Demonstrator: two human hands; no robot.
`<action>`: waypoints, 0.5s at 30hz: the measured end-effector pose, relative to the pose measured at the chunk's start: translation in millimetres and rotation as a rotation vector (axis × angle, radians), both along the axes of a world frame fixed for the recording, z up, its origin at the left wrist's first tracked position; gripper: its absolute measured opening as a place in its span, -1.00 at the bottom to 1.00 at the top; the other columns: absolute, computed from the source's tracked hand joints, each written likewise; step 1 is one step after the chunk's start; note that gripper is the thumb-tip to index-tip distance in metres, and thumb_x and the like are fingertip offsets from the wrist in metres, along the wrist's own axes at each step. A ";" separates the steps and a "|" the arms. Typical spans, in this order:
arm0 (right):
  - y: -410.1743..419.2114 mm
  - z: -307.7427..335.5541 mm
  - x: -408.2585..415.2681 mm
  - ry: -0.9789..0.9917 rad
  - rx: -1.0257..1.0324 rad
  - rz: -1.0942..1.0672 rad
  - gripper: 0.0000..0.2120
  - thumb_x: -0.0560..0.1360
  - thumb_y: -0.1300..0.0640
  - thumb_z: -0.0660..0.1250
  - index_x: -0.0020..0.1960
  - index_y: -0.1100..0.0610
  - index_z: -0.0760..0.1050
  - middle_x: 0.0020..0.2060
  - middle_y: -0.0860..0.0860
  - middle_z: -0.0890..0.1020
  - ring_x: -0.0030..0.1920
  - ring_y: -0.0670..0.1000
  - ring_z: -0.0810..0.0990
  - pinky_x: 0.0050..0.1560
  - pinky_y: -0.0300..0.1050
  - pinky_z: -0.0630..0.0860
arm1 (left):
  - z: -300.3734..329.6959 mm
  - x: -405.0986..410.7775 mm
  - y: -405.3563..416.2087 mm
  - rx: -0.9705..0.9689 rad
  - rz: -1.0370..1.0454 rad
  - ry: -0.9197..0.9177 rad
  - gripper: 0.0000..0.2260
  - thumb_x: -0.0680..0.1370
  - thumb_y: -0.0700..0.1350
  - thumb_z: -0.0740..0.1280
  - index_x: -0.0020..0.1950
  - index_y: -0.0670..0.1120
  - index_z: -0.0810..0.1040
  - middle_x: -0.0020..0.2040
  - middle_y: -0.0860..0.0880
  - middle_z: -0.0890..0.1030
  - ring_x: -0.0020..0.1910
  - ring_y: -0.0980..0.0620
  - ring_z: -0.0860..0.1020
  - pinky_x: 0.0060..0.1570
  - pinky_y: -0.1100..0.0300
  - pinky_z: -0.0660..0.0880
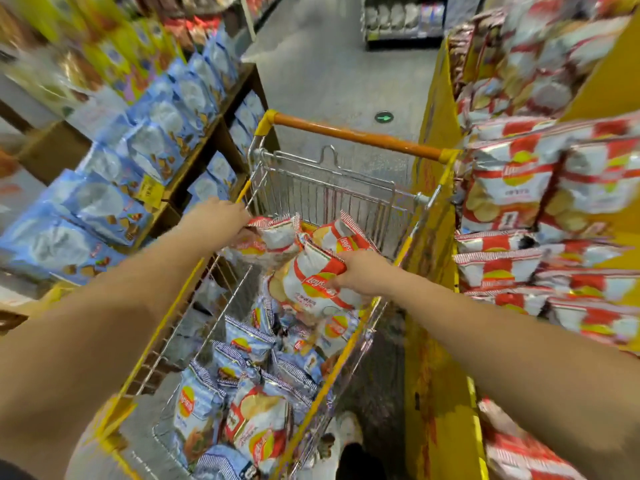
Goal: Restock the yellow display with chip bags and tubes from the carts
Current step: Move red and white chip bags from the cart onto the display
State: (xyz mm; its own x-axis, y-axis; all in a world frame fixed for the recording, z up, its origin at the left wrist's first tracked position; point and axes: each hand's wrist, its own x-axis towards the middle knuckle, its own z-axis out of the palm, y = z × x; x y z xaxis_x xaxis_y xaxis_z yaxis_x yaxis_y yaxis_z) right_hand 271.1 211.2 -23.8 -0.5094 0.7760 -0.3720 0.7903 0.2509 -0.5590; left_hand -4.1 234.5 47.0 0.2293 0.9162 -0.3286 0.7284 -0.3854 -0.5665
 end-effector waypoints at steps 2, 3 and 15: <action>-8.3 35.1 23.5 0.036 0.058 -0.019 -0.57 0.42 -0.16 0.44 0.16 0.08 0.53 -0.04 0.03 0.62 -0.01 0.06 0.56 -0.04 -0.09 0.49 | 36.6 27.3 -13.5 0.041 0.032 -0.090 -0.63 0.63 0.20 0.12 0.08 -0.07 0.50 0.00 -0.04 0.56 0.01 -0.10 0.58 0.01 -0.02 0.51; -13.2 53.2 38.2 0.049 0.079 -0.032 -0.58 0.41 -0.17 0.45 0.14 0.06 0.54 -0.04 0.03 0.63 -0.03 0.06 0.56 -0.05 -0.10 0.49 | 53.5 41.6 -20.4 0.072 0.030 -0.148 -0.64 0.62 0.20 0.14 0.08 -0.06 0.51 -0.02 -0.04 0.57 0.01 -0.10 0.58 0.00 -0.02 0.51; -86.6 191.8 269.5 -0.084 0.296 -0.205 -0.72 0.38 -0.15 0.48 0.00 -0.11 0.48 -0.21 -0.17 0.59 -0.21 -0.09 0.55 -0.22 -0.18 0.45 | 163.1 253.1 -66.9 0.152 0.004 -0.636 -0.72 0.61 0.06 0.26 0.17 -0.11 0.54 0.05 -0.12 0.57 0.12 -0.18 0.52 -0.01 0.06 0.42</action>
